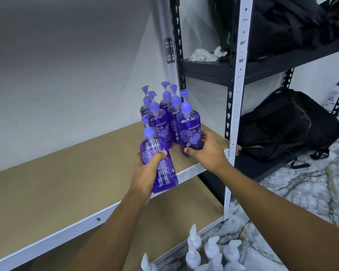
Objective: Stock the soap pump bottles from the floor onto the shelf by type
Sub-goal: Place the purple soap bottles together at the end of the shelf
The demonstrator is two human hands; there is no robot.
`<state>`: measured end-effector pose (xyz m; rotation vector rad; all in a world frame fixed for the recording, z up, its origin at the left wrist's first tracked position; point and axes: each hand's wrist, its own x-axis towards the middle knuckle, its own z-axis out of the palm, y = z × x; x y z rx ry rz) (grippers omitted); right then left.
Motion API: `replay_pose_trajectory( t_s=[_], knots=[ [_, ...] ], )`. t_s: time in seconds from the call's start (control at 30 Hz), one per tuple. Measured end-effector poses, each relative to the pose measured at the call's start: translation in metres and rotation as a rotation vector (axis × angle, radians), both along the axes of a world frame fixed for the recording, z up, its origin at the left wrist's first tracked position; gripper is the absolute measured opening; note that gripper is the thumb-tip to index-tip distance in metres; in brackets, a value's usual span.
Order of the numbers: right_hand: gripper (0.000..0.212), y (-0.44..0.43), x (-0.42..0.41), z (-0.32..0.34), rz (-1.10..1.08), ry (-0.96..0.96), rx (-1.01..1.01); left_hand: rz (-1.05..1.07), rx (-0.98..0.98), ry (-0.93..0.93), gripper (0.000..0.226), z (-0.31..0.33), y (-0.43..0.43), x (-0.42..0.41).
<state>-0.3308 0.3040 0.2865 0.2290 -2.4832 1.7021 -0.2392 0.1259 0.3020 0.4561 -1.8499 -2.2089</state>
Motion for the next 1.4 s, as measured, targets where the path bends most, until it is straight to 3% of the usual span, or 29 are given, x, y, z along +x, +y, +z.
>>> replay_pose_trajectory(
  t_s=[0.1, 0.2, 0.27, 0.37, 0.63, 0.8, 1.0, 1.4],
  knots=[
    [0.086, 0.012, 0.011, 0.003, 0.013, -0.019, 0.175, -0.007, -0.021, 0.01, 0.051, 0.002, 0.002, 0.002],
    [0.085, 0.028, 0.018, -0.004, -0.023, 0.095, 0.492, 0.024, -0.073, 0.063, 0.044, 0.008, 0.008, -0.001],
    [0.079, 0.035, 0.018, -0.013, 0.003, 0.169, 0.681, 0.033, -0.124, 0.117, 0.047, 0.014, 0.013, -0.004],
    [0.081, 0.035, 0.017, -0.023, 0.06, 0.134, 0.835, 0.007, -0.214, 0.198, 0.058, 0.023, 0.018, -0.009],
    [0.082, 0.032, 0.019, -0.025, 0.07, 0.101, 0.863, -0.068, -0.352, 0.266, 0.063, 0.014, 0.018, -0.01],
    [0.081, 0.032, 0.02, -0.025, 0.069, 0.099, 0.859, -0.135, -0.522, 0.13, 0.087, -0.005, 0.004, 0.002],
    [0.08, 0.032, 0.019, -0.027, 0.073, 0.095, 0.858, -0.082, -0.65, 0.067, 0.071, -0.009, -0.004, -0.005],
    [0.079, 0.031, 0.016, -0.029, 0.067, 0.094, 0.843, 0.005, -0.719, 0.024, 0.073, -0.01, 0.001, -0.034]
  ],
)
